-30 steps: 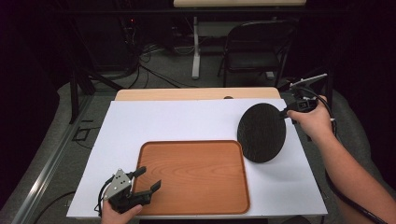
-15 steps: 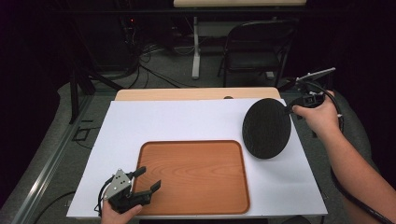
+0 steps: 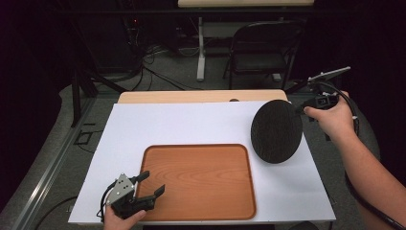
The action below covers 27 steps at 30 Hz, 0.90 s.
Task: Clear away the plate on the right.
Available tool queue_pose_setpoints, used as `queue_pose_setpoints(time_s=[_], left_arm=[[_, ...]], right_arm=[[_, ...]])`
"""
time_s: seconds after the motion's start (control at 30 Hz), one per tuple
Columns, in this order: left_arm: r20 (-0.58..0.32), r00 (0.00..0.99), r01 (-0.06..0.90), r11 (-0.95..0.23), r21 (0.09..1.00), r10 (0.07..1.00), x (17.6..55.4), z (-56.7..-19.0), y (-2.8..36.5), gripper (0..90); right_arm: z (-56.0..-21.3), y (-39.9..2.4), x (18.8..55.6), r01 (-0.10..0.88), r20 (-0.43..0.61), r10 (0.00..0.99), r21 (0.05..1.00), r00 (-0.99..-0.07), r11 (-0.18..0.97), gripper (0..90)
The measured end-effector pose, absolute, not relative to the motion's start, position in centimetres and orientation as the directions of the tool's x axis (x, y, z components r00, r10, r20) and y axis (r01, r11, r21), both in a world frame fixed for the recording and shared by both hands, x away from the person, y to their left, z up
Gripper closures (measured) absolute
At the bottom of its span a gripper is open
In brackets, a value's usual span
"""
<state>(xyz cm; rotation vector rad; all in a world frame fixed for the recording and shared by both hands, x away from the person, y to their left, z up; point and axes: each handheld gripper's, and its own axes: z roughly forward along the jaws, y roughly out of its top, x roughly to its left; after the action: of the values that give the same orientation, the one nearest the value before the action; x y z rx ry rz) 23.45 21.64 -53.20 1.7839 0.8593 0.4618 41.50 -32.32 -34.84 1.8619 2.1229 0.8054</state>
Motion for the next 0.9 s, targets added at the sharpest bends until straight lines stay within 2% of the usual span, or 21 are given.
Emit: queue_pose_setpoints(time_s=[0.5,0.9], left_arm=[[-0.074,0.673,0.315,-0.194,0.929,0.736,23.4,-53.2,21.7,25.1],[-0.095,0.673,0.337,-0.189,0.923,0.734,23.4,-53.2,21.6,28.7]], right_arm=[[-34.2,-28.9,40.9,0.841,0.194,0.942,0.524,-0.273,0.136,86.8],[-34.9,-23.1,40.5,0.818,0.228,0.885,0.524,-0.406,0.240,86.6]])
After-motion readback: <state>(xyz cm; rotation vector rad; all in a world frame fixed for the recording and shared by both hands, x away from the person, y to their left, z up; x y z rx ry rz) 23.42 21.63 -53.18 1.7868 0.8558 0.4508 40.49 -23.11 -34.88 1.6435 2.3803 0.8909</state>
